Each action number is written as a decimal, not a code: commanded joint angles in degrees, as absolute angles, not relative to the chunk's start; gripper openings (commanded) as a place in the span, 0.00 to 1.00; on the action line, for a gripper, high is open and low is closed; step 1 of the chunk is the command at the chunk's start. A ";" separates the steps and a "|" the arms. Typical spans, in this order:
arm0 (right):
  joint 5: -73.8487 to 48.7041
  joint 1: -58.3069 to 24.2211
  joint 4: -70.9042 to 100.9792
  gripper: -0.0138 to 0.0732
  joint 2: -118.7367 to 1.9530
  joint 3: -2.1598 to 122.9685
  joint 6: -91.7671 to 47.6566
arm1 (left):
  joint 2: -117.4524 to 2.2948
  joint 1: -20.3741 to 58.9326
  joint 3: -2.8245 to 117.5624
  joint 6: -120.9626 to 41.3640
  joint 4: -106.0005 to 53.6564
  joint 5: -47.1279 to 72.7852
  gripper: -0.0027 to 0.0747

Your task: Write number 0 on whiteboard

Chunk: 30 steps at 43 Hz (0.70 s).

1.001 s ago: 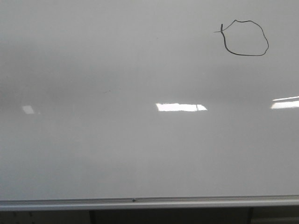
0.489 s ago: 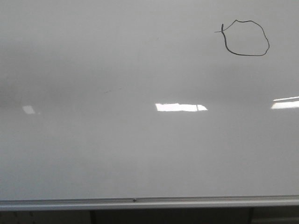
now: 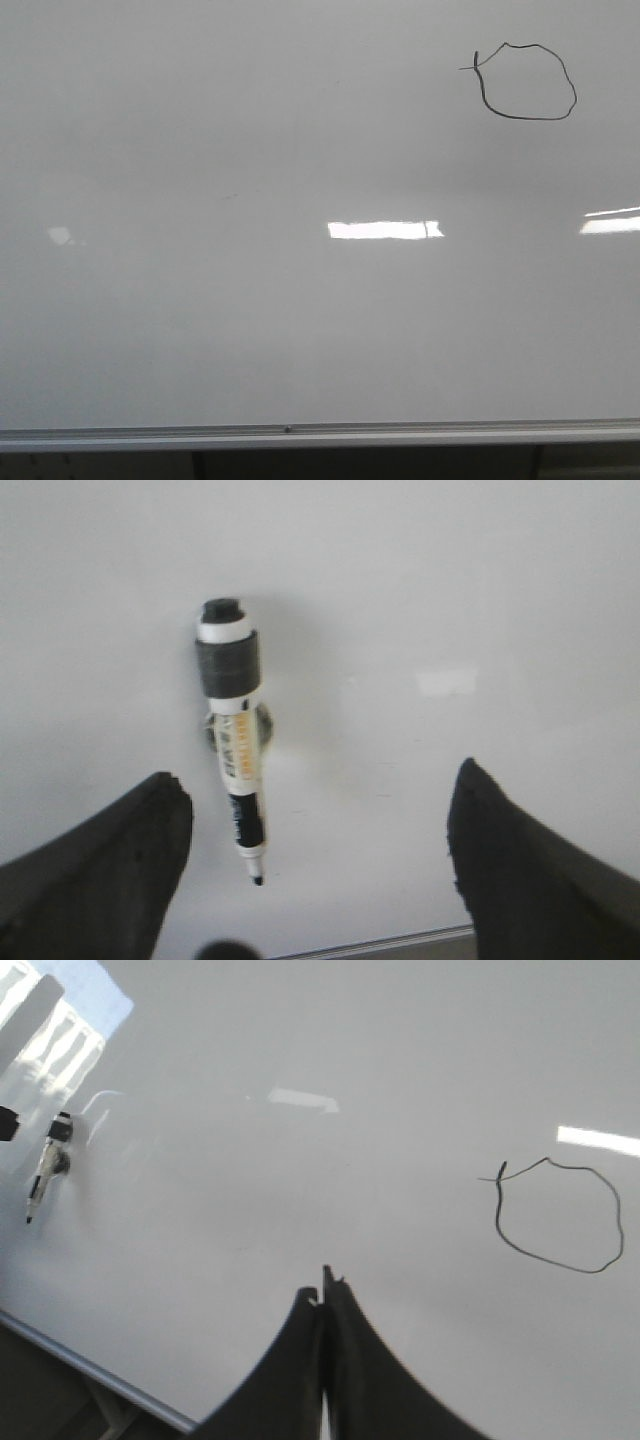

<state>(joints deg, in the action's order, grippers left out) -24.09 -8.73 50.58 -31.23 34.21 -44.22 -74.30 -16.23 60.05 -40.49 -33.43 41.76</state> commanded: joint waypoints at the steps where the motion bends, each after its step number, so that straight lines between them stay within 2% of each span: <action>1: -17.45 -8.29 50.79 0.08 -31.75 34.92 -44.39 | -69.13 -16.24 61.81 -40.32 -38.00 43.29 0.47; 7: -11.92 -8.29 50.42 0.08 -31.69 32.55 -44.39 | -63.96 -16.24 61.03 -42.34 -40.24 45.93 0.16; 12: -8.27 -8.29 50.48 0.08 -30.85 29.80 -44.39 | -58.51 -16.24 57.31 -47.31 -45.96 46.01 0.01; 22: -4.81 -8.29 50.48 0.08 -26.29 26.36 -44.39 | -45.62 -15.99 45.53 -61.84 -60.60 46.91 0.01; 30: -4.98 -8.29 50.48 0.08 -23.51 26.01 -44.39 | -36.53 -11.88 36.97 -65.91 -63.24 45.99 0.01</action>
